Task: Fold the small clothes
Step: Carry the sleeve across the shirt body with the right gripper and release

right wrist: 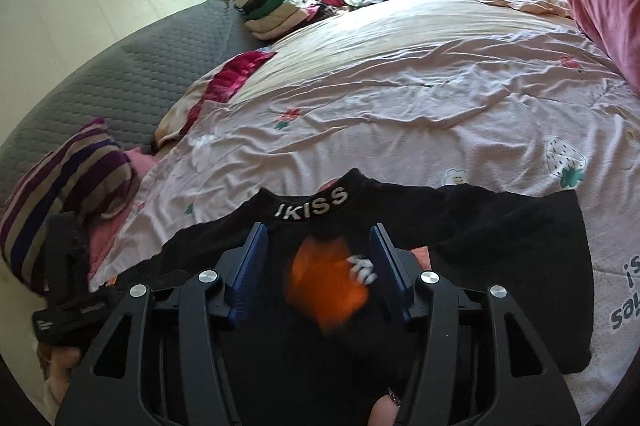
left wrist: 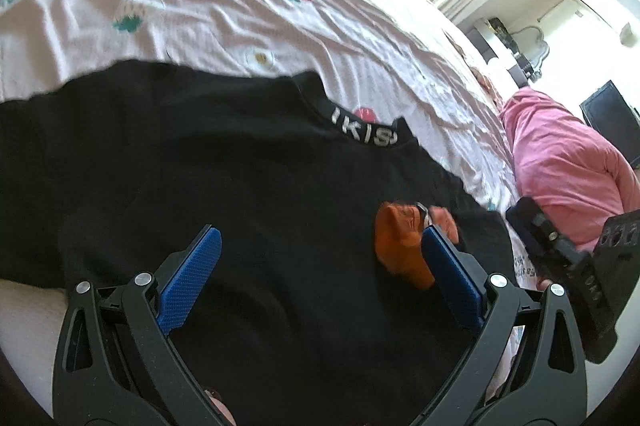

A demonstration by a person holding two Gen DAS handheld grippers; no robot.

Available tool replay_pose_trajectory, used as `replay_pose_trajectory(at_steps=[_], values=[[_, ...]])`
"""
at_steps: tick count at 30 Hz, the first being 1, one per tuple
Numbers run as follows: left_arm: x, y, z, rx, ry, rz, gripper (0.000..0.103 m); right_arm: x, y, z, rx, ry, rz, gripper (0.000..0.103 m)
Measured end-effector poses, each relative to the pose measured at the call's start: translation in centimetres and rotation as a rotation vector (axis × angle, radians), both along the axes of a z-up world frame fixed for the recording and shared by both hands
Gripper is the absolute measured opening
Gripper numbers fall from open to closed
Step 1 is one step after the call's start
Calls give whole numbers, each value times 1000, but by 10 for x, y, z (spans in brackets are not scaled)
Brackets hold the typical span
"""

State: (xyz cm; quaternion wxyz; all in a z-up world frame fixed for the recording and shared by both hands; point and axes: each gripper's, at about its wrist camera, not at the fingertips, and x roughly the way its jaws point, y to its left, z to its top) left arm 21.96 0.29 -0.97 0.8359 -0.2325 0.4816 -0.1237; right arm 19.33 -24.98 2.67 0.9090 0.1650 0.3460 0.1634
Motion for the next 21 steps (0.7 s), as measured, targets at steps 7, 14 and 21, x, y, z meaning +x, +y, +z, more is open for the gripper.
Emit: replay_pose_trajectory(at_steps=[7, 14, 21], values=[[2, -44, -21, -67, 50, -119, 63, -2, -26, 6, -14, 3, -64, 52], [13, -92, -36, -85, 100, -172, 51, -6, -49, 9, -27, 0, -121, 52], [15, -105, -19, -23, 15, -179, 7, -9, -75, 14, -17, -6, -183, 52]])
